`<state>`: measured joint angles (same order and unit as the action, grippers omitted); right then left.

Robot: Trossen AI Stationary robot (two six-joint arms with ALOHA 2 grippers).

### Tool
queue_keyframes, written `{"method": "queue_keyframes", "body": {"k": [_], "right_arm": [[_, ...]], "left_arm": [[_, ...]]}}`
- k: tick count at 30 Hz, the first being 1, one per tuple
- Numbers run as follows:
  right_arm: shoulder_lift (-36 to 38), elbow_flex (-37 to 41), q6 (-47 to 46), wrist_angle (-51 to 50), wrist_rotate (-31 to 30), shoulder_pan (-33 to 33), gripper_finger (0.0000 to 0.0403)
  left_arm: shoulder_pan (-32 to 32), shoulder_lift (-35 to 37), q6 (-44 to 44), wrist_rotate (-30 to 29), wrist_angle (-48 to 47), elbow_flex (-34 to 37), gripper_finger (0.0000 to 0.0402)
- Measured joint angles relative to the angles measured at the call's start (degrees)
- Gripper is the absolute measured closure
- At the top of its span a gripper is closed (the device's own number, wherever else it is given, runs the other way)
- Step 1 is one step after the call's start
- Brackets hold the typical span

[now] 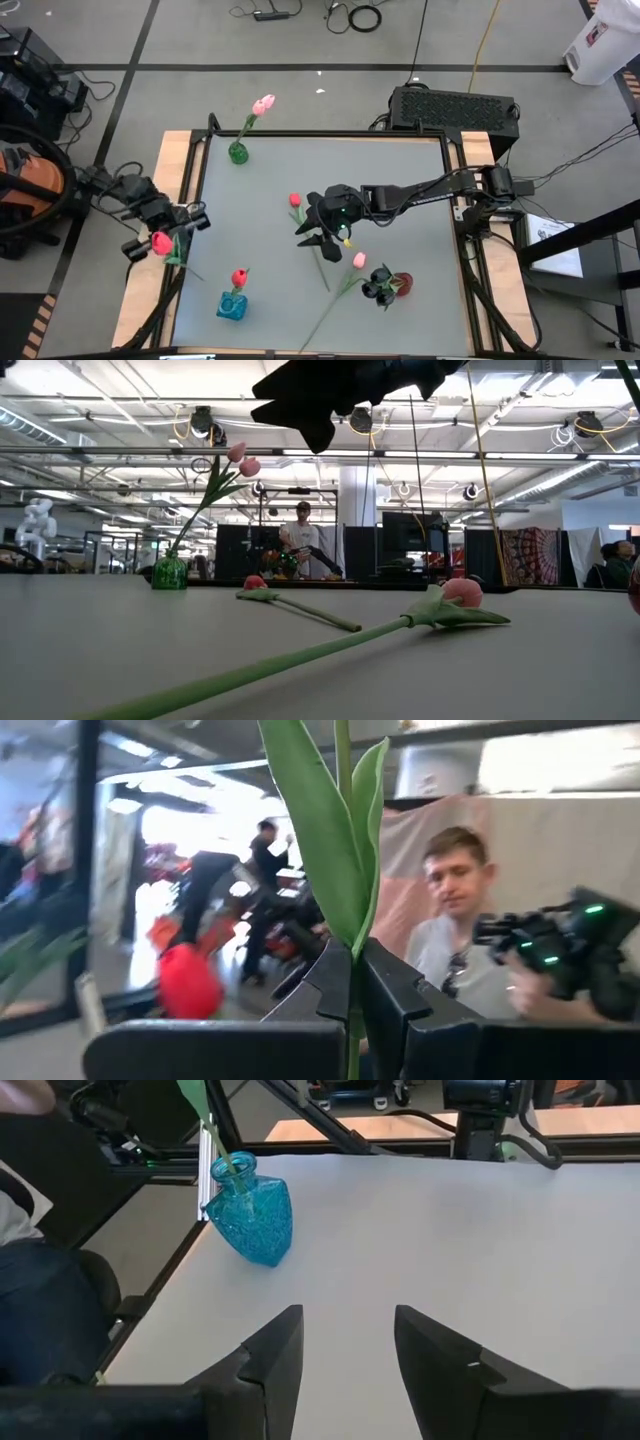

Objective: Sort flowers into vase by color
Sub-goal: Put the right red flower into the blue vase

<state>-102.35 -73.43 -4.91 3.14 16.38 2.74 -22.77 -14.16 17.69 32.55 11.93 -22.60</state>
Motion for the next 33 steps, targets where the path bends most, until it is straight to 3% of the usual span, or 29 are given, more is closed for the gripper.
{"method": "queue_keyframes", "body": {"k": [4, 15, 24, 33], "right_arm": [[0.0, 0.0, 0.0, -0.1, 0.0, 0.0, 0.0252], [0.0, 0.0, 0.0, 0.0, 0.0, 0.0, 0.0252], [0.0, 0.0, 0.0, 0.0, 0.0, 0.0, 0.0252], [0.0, 0.0, 0.0, 0.0, 0.0, 0.0, 0.0252]], "left_arm": [[-4.6, -4.8, 0.0, -0.2, 10.2, 2.8, 0.0389], [-14.0, -16.2, -6.5, -4.5, 20.8, 3.0, 0.0389], [-16.7, -22.3, -10.0, -9.3, 24.2, 3.0, 0.0389], [-16.7, -25.5, -12.1, -9.5, 29.4, 1.6, 0.0389]]}}
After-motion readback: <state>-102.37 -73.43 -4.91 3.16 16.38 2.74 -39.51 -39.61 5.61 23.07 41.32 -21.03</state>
